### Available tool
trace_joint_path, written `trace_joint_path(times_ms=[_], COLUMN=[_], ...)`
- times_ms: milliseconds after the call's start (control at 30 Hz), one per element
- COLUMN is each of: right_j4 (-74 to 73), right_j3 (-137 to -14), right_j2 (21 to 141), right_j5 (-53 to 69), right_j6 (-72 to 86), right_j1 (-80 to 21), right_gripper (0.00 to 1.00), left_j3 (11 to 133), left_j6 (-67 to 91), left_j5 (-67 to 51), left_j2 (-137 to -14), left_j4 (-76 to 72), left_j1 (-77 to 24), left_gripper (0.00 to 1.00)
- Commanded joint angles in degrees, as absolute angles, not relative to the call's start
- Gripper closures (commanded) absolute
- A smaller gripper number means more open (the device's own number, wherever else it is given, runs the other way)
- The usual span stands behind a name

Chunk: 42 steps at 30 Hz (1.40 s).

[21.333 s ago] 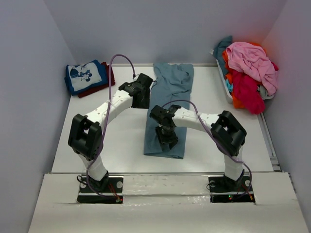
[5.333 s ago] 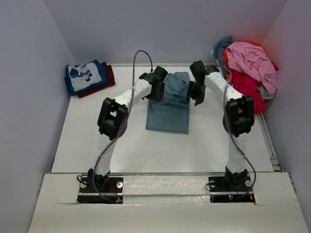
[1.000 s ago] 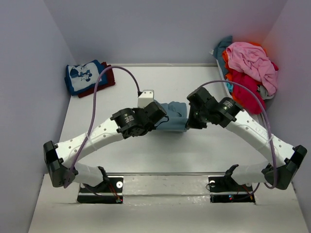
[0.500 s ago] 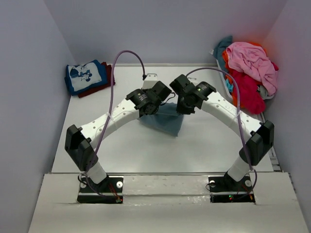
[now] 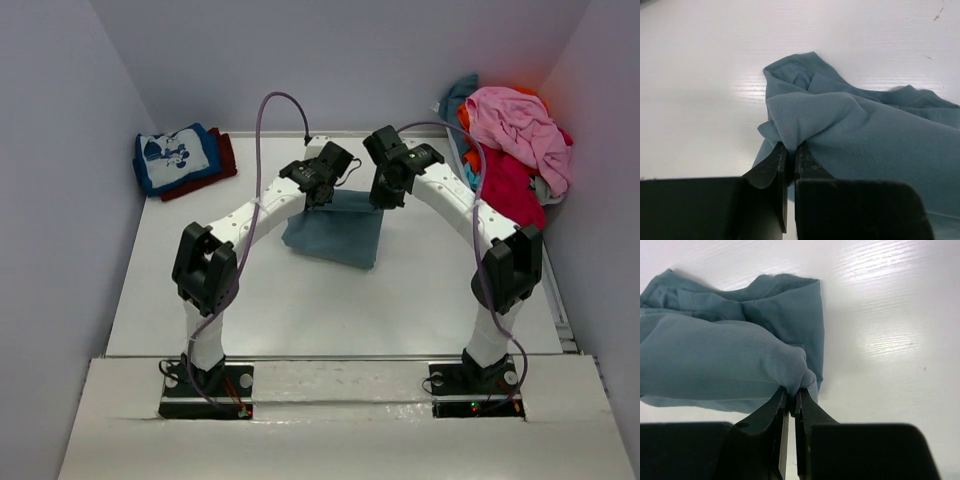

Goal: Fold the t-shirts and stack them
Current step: Fold the long partially folded tshirt into a neat square

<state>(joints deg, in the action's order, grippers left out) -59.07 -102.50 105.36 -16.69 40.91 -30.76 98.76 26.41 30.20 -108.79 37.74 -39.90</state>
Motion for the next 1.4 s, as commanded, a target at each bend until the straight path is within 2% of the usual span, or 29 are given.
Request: trace_joint_path(times_ms=[0, 333, 1000, 1100, 1167, 1233, 1267, 1300, 1367], right_j4=[-59.2, -57.7, -56.4, -56.1, -56.0, -55.8, -55.3, -55.2, -55.4], right_j3=[-105.6, -108.2, -114.0, -114.8, -115.4, -115.4, -115.4, -115.7, -116.2], right_j2=[108.0, 114.7, 124.0, 124.8, 125.5, 125.8, 125.8, 125.9, 126.1], right_j5=[-18.4, -16.6, -14.9, -14.4, -14.1, -13.9, -13.6, -13.6, -13.9], right_j6=[38.4, 38.1, 37.4, 36.8, 36.7, 36.7, 36.2, 36.1, 35.8], right_j1=[-28.7, -26.5, -23.1, -23.1, -23.1, -23.1, -23.1, -23.1, -23.1], right_gripper=[0.92, 0.92, 0.92, 0.88, 0.79, 0.65, 0.59, 0.48, 0.38], left_j3=[106.4, 118.9, 124.9, 125.2, 125.1, 125.2, 125.2, 125.2, 125.3], left_j6=[22.5, 21.1, 20.3, 20.5, 20.4, 20.2, 20.2, 20.6, 20.7], left_j5=[32.7, 29.7, 27.0, 27.0, 27.2, 27.2, 27.5, 27.9, 28.3], left_j2=[-113.2, -125.5, -135.3, -135.9, -136.1, -136.5, -136.5, -136.3, -136.1], left_j4=[38.5, 40.3, 38.2, 38.4, 38.0, 37.9, 37.8, 37.8, 37.8], left_j1=[-37.7, -35.2, -32.6, -32.6, -32.6, -32.6, -32.6, -32.6, -32.6], left_gripper=[0.94, 0.94, 0.94, 0.94, 0.86, 0.68, 0.53, 0.22, 0.05])
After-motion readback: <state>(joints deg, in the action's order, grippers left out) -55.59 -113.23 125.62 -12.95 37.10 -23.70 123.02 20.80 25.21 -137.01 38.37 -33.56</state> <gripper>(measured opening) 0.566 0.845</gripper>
